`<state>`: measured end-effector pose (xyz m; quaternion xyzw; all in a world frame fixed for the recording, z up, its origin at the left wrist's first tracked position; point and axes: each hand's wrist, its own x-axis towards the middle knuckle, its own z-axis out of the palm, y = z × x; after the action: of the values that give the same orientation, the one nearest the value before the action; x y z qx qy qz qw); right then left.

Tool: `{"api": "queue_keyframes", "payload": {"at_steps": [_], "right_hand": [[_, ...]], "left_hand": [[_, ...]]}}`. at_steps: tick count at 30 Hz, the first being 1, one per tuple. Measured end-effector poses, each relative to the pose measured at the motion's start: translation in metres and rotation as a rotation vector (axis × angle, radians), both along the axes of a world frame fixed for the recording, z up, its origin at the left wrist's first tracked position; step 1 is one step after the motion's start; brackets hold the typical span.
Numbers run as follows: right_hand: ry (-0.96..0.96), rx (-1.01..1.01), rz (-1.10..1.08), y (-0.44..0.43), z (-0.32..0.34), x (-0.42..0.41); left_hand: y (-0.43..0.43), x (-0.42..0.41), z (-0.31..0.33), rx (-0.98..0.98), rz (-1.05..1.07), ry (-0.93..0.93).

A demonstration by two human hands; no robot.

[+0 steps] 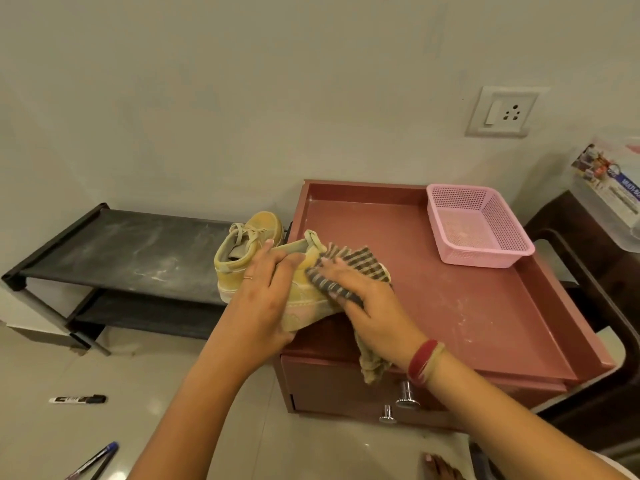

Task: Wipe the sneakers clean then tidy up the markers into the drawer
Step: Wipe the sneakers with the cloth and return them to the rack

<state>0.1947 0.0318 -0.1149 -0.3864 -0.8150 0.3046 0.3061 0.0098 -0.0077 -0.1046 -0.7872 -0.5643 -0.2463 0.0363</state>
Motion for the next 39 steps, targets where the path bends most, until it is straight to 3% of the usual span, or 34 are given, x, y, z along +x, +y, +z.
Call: {"api": "queue_keyframes", "payload": {"at_steps": [2, 5, 9, 13, 17, 21, 25, 28, 30, 32, 34, 36, 39], "right_hand": [[-0.022, 0.01, 0.026, 0.003, -0.002, 0.002], [-0.093, 0.009, -0.167, 0.019, -0.002, 0.005], [-0.006, 0.032, 0.039, -0.001, -0.004, -0.004], [-0.045, 0.009, -0.138, 0.017, -0.004, 0.003], [-0.028, 0.039, 0.095, -0.005, -0.008, -0.003], [-0.116, 0.033, -0.159, 0.016, -0.009, 0.009], [-0.086, 0.066, 0.007, -0.013, -0.01, -0.002], [-0.206, 0.076, -0.132, 0.007, -0.008, 0.016], [-0.139, -0.017, -0.202, 0.025, -0.008, 0.027], [0.045, -0.095, -0.272, 0.035, -0.005, 0.038], [0.21, -0.074, -0.468, 0.039, 0.0, 0.051], [0.228, 0.009, -0.577, 0.035, 0.002, 0.054], [0.01, 0.061, -0.266, 0.008, -0.013, 0.029]], "left_hand": [[0.0, -0.001, 0.0, -0.005, 0.003, -0.009], [-0.001, -0.001, 0.001, -0.007, 0.002, -0.025], [0.0, -0.002, 0.0, -0.016, 0.006, -0.04], [0.0, -0.002, 0.0, -0.026, 0.004, -0.038], [0.0, -0.004, -0.001, -0.025, -0.007, -0.043], [0.0, -0.003, 0.001, -0.029, -0.011, -0.031], [0.0, -0.004, 0.0, -0.024, -0.014, -0.021], [-0.001, -0.005, 0.001, -0.027, -0.009, -0.011], [-0.001, -0.004, 0.002, -0.035, -0.001, -0.034], [-0.001, -0.004, 0.002, -0.055, 0.013, -0.056], [0.0, -0.004, 0.001, -0.064, 0.029, -0.067], [0.001, -0.003, 0.0, -0.059, 0.047, -0.075], [0.001, -0.001, 0.001, -0.077, 0.062, -0.109]]}}
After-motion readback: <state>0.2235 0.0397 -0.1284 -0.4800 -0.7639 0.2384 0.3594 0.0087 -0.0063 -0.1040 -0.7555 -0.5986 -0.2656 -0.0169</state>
